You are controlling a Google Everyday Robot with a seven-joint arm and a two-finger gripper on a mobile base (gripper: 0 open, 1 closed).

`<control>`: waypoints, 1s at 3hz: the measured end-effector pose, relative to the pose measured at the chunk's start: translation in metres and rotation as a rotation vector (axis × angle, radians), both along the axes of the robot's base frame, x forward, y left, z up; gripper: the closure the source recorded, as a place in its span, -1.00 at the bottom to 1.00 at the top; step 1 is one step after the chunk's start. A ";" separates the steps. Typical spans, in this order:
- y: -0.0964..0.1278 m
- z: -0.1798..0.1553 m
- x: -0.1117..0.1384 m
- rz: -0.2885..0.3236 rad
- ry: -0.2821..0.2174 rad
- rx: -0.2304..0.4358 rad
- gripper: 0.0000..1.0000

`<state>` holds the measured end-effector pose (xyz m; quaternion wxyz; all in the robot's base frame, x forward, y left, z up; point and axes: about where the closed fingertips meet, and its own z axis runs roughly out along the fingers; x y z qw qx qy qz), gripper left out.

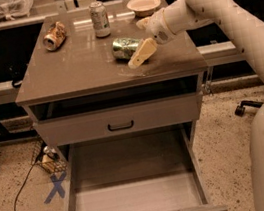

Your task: Pick green can from middle drawer and place on counter

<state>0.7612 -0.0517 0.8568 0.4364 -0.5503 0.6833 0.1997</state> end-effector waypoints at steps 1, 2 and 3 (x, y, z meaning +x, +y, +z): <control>-0.014 0.009 -0.001 -0.039 -0.025 0.019 -1.00; -0.054 0.031 -0.022 -0.160 -0.083 0.042 -1.00; -0.102 0.059 -0.062 -0.316 -0.152 0.065 -1.00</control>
Offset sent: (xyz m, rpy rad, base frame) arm -0.0660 -0.1226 0.0315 0.0553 -0.1321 -0.3535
